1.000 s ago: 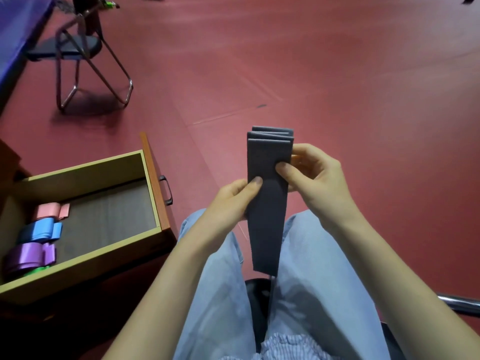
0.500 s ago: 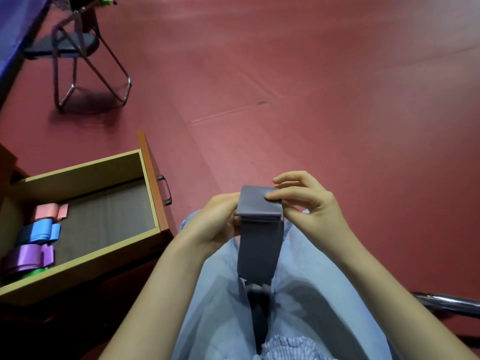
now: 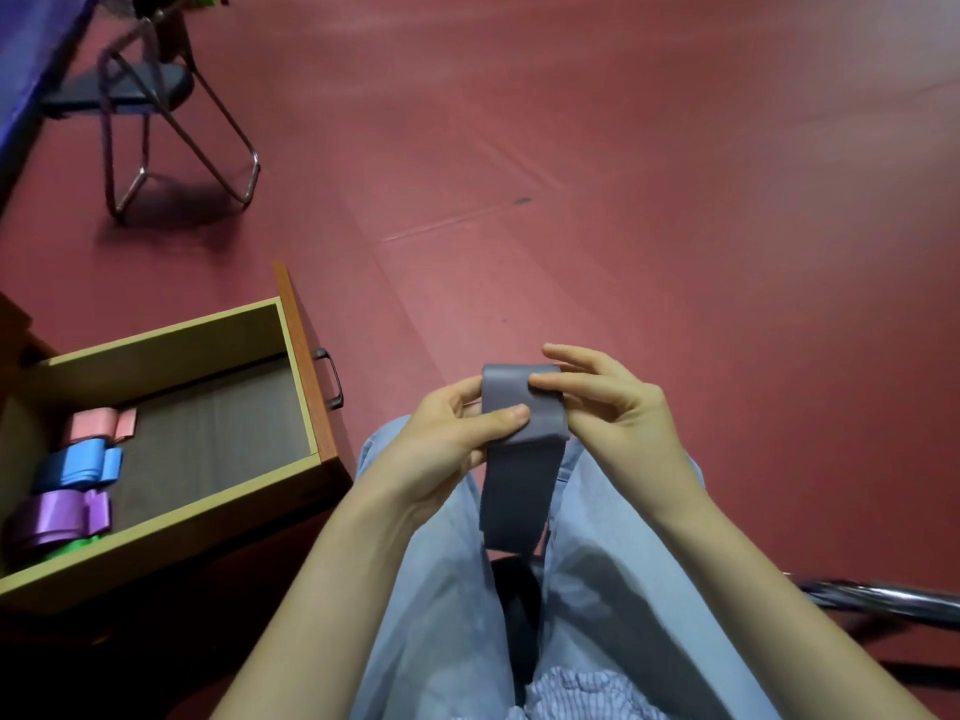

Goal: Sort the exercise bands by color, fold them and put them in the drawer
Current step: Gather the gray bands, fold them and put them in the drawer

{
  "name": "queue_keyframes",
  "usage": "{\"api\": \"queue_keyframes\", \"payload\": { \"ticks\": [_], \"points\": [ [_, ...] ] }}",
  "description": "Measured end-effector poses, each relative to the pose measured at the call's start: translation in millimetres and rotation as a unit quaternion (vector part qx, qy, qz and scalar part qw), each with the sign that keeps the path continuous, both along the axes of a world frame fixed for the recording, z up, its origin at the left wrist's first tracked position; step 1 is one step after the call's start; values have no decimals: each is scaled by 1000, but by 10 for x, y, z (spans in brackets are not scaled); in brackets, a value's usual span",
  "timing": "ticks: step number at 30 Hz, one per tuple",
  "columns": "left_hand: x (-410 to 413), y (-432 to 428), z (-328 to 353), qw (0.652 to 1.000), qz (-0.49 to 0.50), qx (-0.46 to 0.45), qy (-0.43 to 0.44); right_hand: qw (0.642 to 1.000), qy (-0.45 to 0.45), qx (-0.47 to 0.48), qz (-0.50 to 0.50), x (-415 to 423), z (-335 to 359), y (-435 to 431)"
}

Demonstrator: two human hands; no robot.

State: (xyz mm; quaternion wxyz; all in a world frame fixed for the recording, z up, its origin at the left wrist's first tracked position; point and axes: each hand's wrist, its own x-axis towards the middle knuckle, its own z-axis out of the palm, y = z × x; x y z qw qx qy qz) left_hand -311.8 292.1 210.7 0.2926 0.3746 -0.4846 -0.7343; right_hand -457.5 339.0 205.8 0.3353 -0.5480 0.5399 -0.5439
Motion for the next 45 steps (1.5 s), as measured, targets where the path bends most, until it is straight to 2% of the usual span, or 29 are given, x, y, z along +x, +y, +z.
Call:
{"api": "queue_keyframes", "payload": {
  "ticks": [3,6,9,11,16,19,22,25,28,31,33,37,45],
  "points": [
    [-10,-13,22,999,33,-20,-6,1000,-4,10,2,87,-15,22],
    [-17,-26,62,997,54,-55,5,994,-92,60,13,105,-44,49],
    [-29,-27,106,992,78,-103,-7,975,-160,140,64,93,-42,68],
    [-41,-16,121,986,94,-133,-18,974,-149,145,88,99,-46,79],
    [-69,6,126,981,108,-160,-23,984,-117,119,68,70,-9,71],
    [-78,-8,131,982,103,-158,-22,985,-109,118,68,56,6,54],
    [-80,-17,132,988,85,-132,-6,981,-141,112,74,33,13,45],
    [-82,-10,97,995,48,-89,8,976,-177,101,71,12,28,31],
    [-61,62,34,999,-12,-48,-23,976,-198,70,53,-14,66,-18],
    [-70,133,8,996,-31,-11,-78,989,-140,31,17,-33,78,-44],
    [-82,133,25,996,-33,27,-79,998,-64,3,-2,-12,43,-19],
    [-76,123,92,994,-72,42,-66,999,-14,-40,-29,35,-20,33],
    [25,82,42,985,-65,147,54,996,49,-78,-21,-39,-76,0]
  ]
}}
